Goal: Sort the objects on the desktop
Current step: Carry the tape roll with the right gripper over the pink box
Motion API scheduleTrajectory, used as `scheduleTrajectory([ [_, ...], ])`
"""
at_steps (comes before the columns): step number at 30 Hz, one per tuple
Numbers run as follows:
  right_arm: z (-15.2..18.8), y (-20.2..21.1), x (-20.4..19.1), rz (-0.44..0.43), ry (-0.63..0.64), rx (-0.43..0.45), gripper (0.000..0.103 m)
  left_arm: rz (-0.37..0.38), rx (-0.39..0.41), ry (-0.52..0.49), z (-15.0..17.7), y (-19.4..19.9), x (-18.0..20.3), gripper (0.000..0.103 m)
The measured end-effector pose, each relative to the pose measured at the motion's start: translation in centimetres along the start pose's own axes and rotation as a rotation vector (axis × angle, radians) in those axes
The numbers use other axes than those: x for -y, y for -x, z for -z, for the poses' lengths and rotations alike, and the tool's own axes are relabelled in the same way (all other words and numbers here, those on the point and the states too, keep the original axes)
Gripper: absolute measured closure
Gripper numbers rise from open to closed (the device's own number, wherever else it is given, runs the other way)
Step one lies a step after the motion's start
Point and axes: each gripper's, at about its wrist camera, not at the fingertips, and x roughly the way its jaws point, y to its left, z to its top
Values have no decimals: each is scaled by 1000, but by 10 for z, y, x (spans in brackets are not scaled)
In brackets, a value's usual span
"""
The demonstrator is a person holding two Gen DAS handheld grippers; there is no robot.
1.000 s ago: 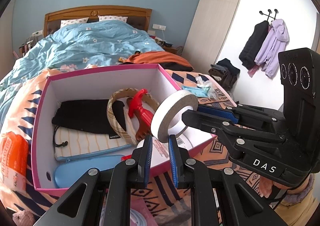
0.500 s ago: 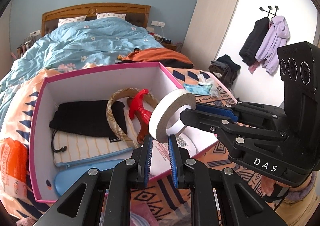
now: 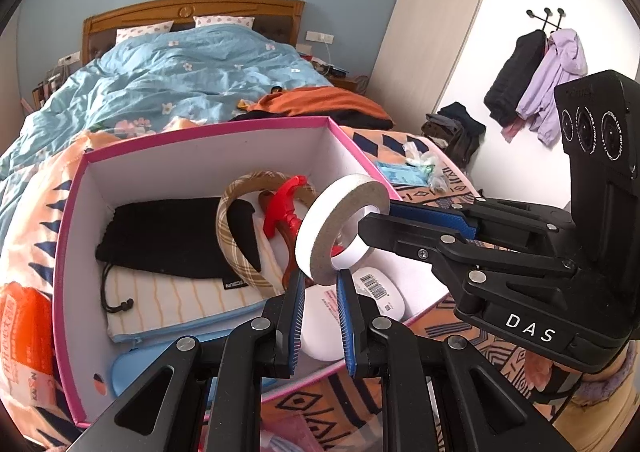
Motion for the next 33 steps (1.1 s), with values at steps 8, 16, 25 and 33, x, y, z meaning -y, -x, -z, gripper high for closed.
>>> scheduleTrajectory([
  [8,-5,-9,2,13,-1,-16,87,-6,-17,11,-6,-7,-6,87],
  [16,-10,-19,3,28,6,-37,87,-15,-33,19,-10,-16,-11,87],
  [25,-13,-33,9,23,-10,-75,87,-25,-63,29,-12,-27,-16,87],
  [33,-14,-44,12,30,-12,-102,87,-25,-84,43,-14,-36,-21,87],
])
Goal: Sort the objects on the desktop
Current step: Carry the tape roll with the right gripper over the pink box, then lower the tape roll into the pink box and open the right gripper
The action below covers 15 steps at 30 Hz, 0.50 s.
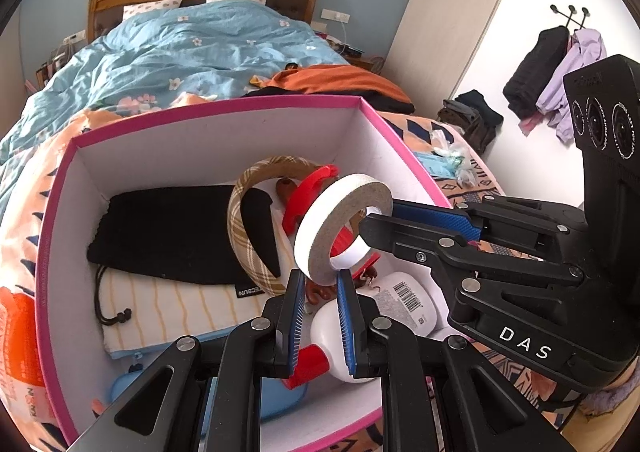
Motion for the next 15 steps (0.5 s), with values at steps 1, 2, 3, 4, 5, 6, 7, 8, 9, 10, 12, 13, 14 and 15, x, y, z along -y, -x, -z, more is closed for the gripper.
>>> scheduleTrajectory([
  [1,0,-1,0,0,-1,-2,87,0,-2,1,0,-1,0,87],
  [2,0,-2,0,0,-1,-4,87,-1,-4,2,0,-1,-1,87],
  [3,0,-3,0,1,0,-7,87,-3,-6,2,0,-2,-1,87],
  [4,0,-4,0,2,-1,-9,87,-5,-8,2,0,-2,-1,87],
  [5,-1,-4,0,3,0,-10,87,-7,-9,2,0,-3,-1,87],
  [6,-1,-5,0,5,2,-13,87,-10,-11,1,-1,-3,0,87],
  [7,-2,-7,1,6,1,-16,87,-12,-12,2,-1,-3,0,87],
  [8,-2,-8,1,7,0,-20,87,-13,-14,2,-1,-4,-1,87],
  [9,-2,-9,1,8,0,-23,87,-16,-16,6,-1,-4,-1,87],
  [10,-2,-10,1,9,1,-28,87,-16,-18,9,-2,-4,-1,87],
  [12,-2,-14,1,16,0,-36,87,-21,-24,6,-3,-6,-1,87],
  [13,-2,-16,2,19,-1,-39,87,-25,-26,3,-4,-7,-1,87],
  [14,-2,-17,2,20,-3,-41,87,-31,-28,0,-4,-7,-1,87],
  [15,-2,-18,2,20,-3,-44,87,-32,-30,-1,-5,-8,-1,87],
])
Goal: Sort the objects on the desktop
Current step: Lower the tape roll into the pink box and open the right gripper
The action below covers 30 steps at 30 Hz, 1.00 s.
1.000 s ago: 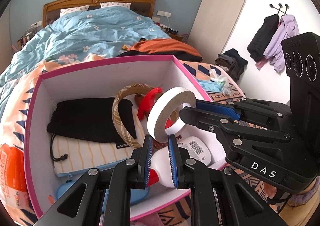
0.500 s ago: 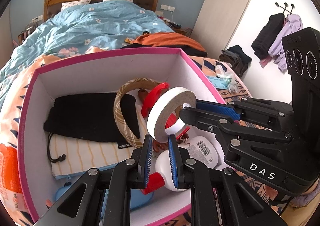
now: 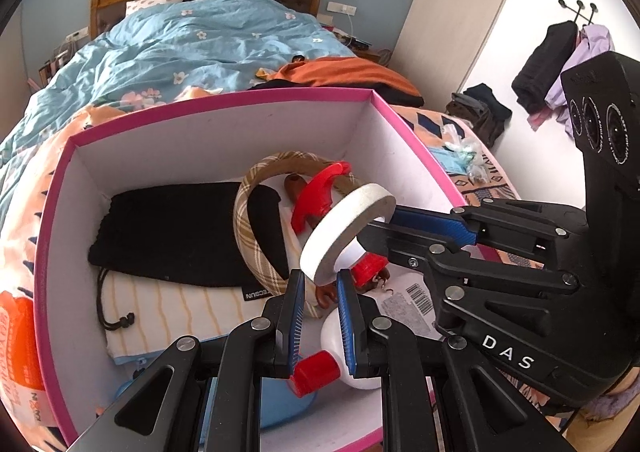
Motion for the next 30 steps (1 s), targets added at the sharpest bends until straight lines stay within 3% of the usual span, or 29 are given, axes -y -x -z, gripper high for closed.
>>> scheduleTrajectory([
  [26,-6,-36,13,16,-63,-115,87,-26,-68,21,-10,-25,-13,87],
  [30,-8,-35,14,26,-71,-114,82,-36,-77,33,-11,-29,-16,87],
])
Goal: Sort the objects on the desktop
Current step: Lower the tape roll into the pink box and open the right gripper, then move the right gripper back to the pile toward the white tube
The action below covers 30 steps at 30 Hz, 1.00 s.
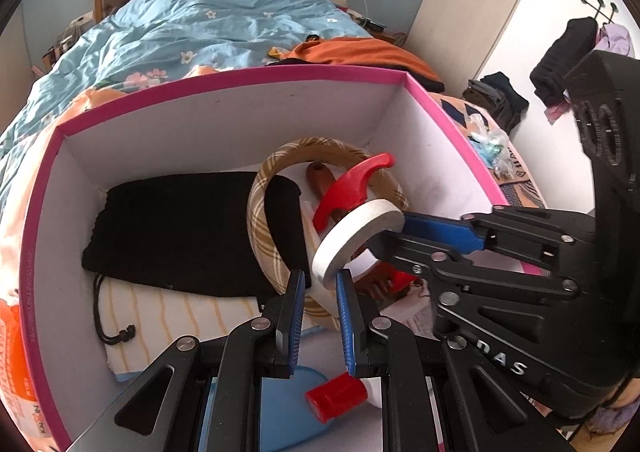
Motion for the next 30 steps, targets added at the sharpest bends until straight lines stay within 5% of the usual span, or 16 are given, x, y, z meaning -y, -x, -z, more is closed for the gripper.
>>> scheduleTrajectory([
  [16,-6,8,1,-2,-4,15,70,-6,-18,33,-1,-6,-6,88],
  [30,1,17,1,39,38,63,75,-6,40,14,6,7,-3,87],
])
